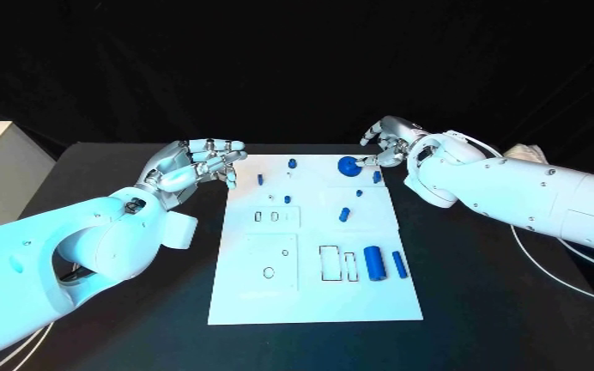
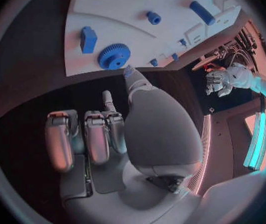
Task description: Assemble the parts on the task board
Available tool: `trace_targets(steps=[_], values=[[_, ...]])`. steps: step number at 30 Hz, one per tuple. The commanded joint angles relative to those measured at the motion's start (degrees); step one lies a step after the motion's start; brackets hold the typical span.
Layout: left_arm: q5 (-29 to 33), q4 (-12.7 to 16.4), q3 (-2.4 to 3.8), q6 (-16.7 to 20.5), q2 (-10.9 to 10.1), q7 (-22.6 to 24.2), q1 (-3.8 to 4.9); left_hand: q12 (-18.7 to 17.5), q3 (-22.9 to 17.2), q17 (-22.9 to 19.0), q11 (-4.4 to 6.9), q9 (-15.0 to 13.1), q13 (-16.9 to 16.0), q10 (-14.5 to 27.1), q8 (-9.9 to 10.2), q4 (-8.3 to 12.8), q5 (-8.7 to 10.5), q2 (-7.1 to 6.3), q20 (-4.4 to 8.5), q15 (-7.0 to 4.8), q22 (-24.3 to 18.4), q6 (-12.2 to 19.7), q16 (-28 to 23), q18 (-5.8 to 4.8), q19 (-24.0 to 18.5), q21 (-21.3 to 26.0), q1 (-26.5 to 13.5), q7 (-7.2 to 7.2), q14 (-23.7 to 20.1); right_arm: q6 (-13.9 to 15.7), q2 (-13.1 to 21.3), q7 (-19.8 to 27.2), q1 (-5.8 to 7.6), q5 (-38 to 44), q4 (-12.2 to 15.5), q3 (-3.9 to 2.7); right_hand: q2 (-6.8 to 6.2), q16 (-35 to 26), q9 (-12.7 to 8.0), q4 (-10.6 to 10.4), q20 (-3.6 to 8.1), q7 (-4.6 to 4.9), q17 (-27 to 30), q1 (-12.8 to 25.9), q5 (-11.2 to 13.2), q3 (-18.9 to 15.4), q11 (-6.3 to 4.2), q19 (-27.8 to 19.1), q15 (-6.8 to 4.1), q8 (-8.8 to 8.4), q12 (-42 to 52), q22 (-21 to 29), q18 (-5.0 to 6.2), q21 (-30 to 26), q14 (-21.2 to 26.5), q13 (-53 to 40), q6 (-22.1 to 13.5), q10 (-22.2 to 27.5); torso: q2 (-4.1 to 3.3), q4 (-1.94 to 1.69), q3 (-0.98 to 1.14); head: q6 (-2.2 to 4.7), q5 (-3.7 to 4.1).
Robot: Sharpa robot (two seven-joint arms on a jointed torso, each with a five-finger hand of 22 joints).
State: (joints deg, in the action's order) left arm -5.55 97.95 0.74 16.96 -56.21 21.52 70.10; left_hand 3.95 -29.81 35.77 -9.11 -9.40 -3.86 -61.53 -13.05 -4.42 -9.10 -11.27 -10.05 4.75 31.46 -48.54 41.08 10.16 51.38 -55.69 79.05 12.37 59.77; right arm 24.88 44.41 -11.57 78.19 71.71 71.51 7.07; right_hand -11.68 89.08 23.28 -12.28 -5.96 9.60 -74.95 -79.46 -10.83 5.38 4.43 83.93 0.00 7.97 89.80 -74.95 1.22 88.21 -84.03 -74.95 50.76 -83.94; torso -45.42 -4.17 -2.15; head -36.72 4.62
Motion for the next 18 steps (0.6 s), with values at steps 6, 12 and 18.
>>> trace_targets(steps=[6, 12, 18], values=[[-0.25, 0.05, 0.03, -0.99, 0.13, 0.55, 0.05, 0.25, -0.2, 0.09, 0.0, -0.09, -0.08, 0.31, 0.31, 0.01, 0.22, 0.22, 0.05, -0.07, 0.07, 0.53, 0.38, 0.4, -0.5, -0.36, -0.33, 0.76, -0.51, -6.65, -1.63, -1.93, 0.0, -2.11, -2.27, -0.02, 0.08, 0.46, 0.18, -1.6, -0.55, 0.16, -13.4, -1.28, -0.07, -0.34, 0.57, 6.07, 0.67, 0.46, 0.2, -15.05, -1.22, 1.79, -5.63, -15.05, -0.52, -6.06, 0.07, -0.12, -0.16, -0.24, 0.45], [-0.27, 0.02, 0.03, -0.99, 0.2, 0.55, 0.05, 0.25, -0.2, 0.09, 0.0, -0.09, -0.08, 0.31, 0.31, 0.01, 0.22, 0.22, 0.05, -0.07, 0.07, 0.53, 0.38, 0.4, -0.5, -0.36, -0.33, 0.76, -0.51, -6.63, -3.25, -1.78, -0.13, -2.99, -3.67, 0.01, 0.5, 0.5, 0.3, -2.29, -0.62, 0.15, -13.51, -1.76, -0.42, -0.2, 0.59, 6.07, 0.72, 0.65, 0.2, -15.05, -1.22, 1.79, -5.65, -15.05, -0.38, -6.06, 0.01, -0.18, -0.12, -0.42, 0.3], [-0.33, -0.11, 0.03, -0.95, 0.31, 0.46, 0.05, 0.3, -0.27, 0.1, 0.02, -0.12, -0.1, 0.26, 0.28, 0.03, 0.22, 0.21, 0.05, -0.09, 0.1, 0.49, 0.5, 0.41, -0.55, -0.45, -0.31, 0.74, -0.54, -6.79, -4.68, -1.46, -0.21, -4.2, -4.88, 0.02, 0.88, 0.55, 0.6, -3.29, -0.61, -0.05, -13.67, -2.54, -2.32, 0.34, 0.43, 6.07, 0.63, 1.29, 0.2, -15.05, -1.22, 1.79, -5.68, -15.05, 0.44, -6.06, 0.13, -0.31, -0.21, -1.13, 0.22]])
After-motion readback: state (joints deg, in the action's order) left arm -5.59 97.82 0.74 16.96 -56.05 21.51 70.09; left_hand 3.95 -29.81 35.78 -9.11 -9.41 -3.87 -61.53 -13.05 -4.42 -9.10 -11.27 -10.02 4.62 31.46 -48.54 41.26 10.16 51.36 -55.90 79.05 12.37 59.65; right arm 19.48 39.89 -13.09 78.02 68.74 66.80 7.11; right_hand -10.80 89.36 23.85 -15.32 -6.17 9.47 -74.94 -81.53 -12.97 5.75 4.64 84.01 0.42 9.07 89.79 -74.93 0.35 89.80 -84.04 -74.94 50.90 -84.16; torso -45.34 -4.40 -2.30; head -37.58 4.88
